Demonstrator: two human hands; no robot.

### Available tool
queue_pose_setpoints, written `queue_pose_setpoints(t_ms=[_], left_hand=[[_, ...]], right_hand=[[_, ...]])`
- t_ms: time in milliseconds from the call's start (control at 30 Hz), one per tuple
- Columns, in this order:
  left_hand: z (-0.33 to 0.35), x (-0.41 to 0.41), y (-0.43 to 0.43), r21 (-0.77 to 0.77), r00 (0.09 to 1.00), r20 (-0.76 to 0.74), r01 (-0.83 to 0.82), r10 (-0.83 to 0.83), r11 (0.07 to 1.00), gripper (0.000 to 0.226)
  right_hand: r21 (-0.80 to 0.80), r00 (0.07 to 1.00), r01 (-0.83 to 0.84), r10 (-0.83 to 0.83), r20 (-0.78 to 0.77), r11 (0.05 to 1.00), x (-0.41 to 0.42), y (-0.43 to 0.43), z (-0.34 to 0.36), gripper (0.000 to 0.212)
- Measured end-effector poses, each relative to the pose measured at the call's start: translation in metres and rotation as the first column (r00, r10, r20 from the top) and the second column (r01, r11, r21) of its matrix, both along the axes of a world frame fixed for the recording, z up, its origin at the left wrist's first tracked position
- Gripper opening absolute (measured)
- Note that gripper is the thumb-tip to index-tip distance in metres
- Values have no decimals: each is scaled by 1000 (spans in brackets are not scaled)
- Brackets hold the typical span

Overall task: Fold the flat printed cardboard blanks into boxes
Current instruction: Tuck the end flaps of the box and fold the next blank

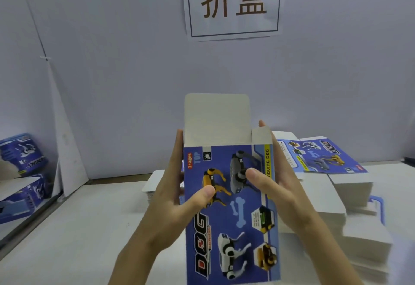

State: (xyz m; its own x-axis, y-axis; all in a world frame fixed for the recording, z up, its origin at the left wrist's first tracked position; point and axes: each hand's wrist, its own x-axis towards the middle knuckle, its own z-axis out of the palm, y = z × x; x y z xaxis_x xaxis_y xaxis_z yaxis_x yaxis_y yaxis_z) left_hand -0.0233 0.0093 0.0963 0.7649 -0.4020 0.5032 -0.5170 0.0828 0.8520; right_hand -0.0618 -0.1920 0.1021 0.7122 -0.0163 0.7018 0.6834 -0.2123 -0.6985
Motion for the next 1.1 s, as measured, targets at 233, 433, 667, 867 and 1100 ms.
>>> queue_pose_setpoints(t_ms=[233, 433, 667, 867, 1100], left_hand=[[0, 0, 0, -78, 995, 90, 44, -37, 996, 86], [-3, 2, 5, -106, 991, 131, 21, -7, 994, 71], [-9, 3, 4, -209, 982, 186, 73, -33, 975, 40], [-6, 5, 10, -214, 984, 163, 106, -71, 971, 53], [-8, 6, 11, -230, 989, 143, 61, -29, 971, 51]], right_hand=[[-21, 993, 75, -73, 96, 997, 1, -2, 1, 71], [-72, 980, 138, -125, 154, 988, -5, 1, 5, 67], [-132, 968, 170, -141, 206, 977, -8, 6, 7, 34], [-71, 983, 103, -91, 157, 992, -9, 10, 7, 43], [-77, 981, 113, -99, 166, 991, -8, 14, 6, 34]])
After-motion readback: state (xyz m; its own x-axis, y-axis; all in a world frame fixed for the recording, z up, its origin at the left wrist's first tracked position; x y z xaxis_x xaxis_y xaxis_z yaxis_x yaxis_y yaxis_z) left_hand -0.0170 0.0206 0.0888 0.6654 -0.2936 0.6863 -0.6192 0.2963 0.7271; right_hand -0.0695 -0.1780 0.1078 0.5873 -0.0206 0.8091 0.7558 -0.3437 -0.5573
